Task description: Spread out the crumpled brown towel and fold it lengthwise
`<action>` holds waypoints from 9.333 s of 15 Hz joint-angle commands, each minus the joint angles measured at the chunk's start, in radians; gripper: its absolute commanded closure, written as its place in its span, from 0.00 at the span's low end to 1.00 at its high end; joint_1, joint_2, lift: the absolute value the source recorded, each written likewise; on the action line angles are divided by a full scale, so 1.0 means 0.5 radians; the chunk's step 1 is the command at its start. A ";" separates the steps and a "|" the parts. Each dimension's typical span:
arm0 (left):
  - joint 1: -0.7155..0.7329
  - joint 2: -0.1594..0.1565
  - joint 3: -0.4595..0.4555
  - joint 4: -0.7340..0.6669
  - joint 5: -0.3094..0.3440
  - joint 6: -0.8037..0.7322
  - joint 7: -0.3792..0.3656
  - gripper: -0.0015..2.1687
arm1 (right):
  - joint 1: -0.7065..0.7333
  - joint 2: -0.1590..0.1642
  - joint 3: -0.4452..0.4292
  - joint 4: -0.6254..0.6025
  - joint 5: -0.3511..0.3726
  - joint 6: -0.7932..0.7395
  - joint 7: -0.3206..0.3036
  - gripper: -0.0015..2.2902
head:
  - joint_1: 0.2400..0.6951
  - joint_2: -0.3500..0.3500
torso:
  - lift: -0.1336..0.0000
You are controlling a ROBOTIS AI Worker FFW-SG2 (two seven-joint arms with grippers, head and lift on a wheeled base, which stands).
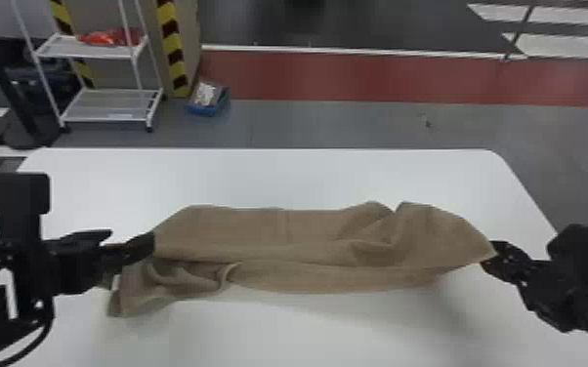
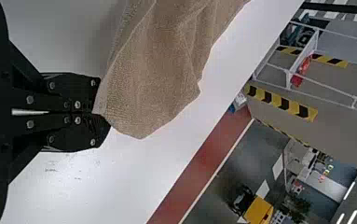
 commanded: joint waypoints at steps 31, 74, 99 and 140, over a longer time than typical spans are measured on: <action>0.734 -0.005 0.210 -0.240 -0.321 -0.337 -0.615 0.13 | -0.283 0.070 0.112 0.128 -0.096 0.237 -0.018 0.64 | 1.00 0.40 | 0.07; 0.743 -0.045 0.372 -0.553 -0.469 -0.521 -0.720 0.82 | -0.295 0.086 -0.063 -0.305 -0.093 0.685 -0.071 0.64 | 1.00 0.40 | 0.07; -1.088 0.053 -0.235 0.278 -0.705 0.062 -0.539 0.82 | -1.679 -0.132 0.130 0.244 -0.342 1.415 -0.132 0.64 | 0.48 0.34 | 0.07; 0.240 0.198 -0.076 -0.069 -1.236 -0.478 -0.931 0.82 | -0.246 -0.132 -0.355 -0.038 -0.179 0.568 1.083 0.64 | 1.00 0.46 | 0.07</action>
